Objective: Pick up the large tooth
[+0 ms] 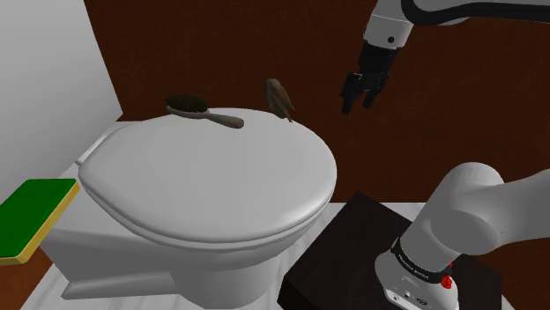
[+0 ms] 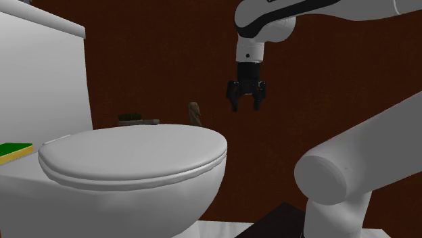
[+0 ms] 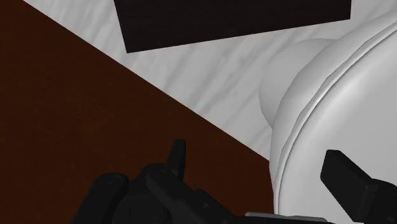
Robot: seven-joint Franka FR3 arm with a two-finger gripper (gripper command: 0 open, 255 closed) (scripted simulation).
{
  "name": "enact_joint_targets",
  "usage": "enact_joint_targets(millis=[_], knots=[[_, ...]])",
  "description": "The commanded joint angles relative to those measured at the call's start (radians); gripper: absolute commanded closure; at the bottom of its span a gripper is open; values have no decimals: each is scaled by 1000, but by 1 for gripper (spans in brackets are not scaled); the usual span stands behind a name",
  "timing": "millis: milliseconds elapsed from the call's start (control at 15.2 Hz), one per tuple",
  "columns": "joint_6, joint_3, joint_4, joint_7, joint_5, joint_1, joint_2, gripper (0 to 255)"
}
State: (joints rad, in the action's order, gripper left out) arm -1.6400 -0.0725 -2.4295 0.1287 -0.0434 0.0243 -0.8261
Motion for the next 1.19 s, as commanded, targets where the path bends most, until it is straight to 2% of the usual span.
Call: enact_joint_targets(millis=[0,594,1122], knots=[[0,0,0,0,0,0,0,0],[-73,103,274,174,27,-9,358,0],[-46,167,614,323,-7,-10,686,0]])
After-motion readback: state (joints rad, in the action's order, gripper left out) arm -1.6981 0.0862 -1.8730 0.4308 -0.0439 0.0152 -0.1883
